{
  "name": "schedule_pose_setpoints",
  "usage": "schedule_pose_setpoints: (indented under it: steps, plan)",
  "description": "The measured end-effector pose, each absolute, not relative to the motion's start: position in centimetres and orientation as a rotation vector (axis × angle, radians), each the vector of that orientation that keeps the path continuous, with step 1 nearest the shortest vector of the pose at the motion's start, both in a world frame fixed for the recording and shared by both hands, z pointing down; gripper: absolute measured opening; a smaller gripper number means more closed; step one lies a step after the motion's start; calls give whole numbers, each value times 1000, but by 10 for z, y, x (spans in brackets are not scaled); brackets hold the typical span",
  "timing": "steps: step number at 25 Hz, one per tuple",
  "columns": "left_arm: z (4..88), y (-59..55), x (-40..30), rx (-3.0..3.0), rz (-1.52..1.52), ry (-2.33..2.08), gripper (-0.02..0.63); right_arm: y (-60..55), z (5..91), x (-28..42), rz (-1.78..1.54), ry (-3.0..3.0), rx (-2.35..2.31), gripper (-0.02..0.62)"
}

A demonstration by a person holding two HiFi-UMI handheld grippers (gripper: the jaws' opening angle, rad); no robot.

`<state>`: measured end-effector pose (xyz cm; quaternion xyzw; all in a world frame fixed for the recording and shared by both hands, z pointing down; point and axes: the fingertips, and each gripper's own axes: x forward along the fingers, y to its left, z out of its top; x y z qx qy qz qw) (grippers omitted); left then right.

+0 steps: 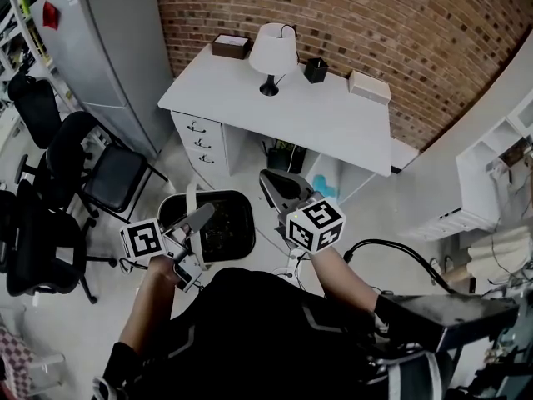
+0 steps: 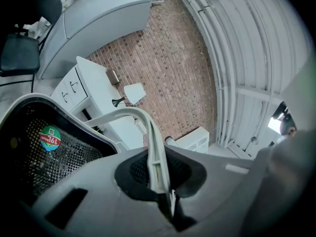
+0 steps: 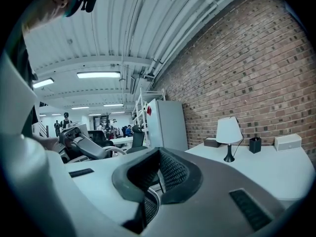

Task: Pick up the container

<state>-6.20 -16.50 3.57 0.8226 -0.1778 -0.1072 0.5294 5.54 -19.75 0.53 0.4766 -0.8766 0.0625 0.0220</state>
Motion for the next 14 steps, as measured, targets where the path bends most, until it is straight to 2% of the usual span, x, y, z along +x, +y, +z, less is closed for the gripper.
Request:
schedule_pose_setpoints:
  steps: [14]
  plan:
    - [38, -149, -71, 1955, -249, -431, 21, -183, 7, 43, 194, -2734, 1435, 8]
